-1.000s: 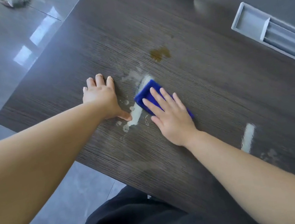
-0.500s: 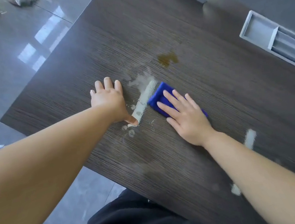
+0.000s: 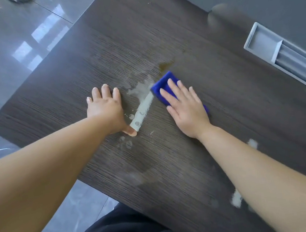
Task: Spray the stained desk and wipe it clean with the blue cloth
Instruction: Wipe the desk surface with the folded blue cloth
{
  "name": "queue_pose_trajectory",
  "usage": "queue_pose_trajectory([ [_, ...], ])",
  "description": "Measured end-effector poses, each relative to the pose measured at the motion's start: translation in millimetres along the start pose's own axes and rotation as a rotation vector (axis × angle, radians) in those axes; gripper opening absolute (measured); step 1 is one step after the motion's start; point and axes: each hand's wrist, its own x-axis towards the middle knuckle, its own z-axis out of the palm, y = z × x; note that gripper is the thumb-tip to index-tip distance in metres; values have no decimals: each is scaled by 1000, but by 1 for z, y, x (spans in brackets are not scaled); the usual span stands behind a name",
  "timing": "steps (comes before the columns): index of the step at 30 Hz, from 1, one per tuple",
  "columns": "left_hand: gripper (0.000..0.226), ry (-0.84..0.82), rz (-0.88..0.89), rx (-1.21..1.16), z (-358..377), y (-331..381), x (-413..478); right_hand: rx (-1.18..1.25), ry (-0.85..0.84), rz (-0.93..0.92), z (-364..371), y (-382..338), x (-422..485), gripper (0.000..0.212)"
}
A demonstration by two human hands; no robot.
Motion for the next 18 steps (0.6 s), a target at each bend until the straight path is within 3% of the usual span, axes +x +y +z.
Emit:
queue_pose_trajectory([
  [1,133,-6,2,4,1,0,0,17,-32,-102,-4,14,-8,48],
  [3,135,-10,3,15,1,1,1,38,-22,-84,-14,45,-4,47],
  [8,136,-17,-4,22,-1,1,3,24,145,578,-25,50,70,50],
  [10,135,-23,-9,17,-1,2,3,50,149,685,-24,28,94,53],
  [12,135,-16,-8,10,-1,2,3,16,116,533,-17,5,95,53],
  [16,138,-26,-8,8,0,2,2,2,-22,-69,-8,2,43,50],
  [18,138,-25,-7,5,0,3,3,-16,-49,-140,-17,29,36,51],
])
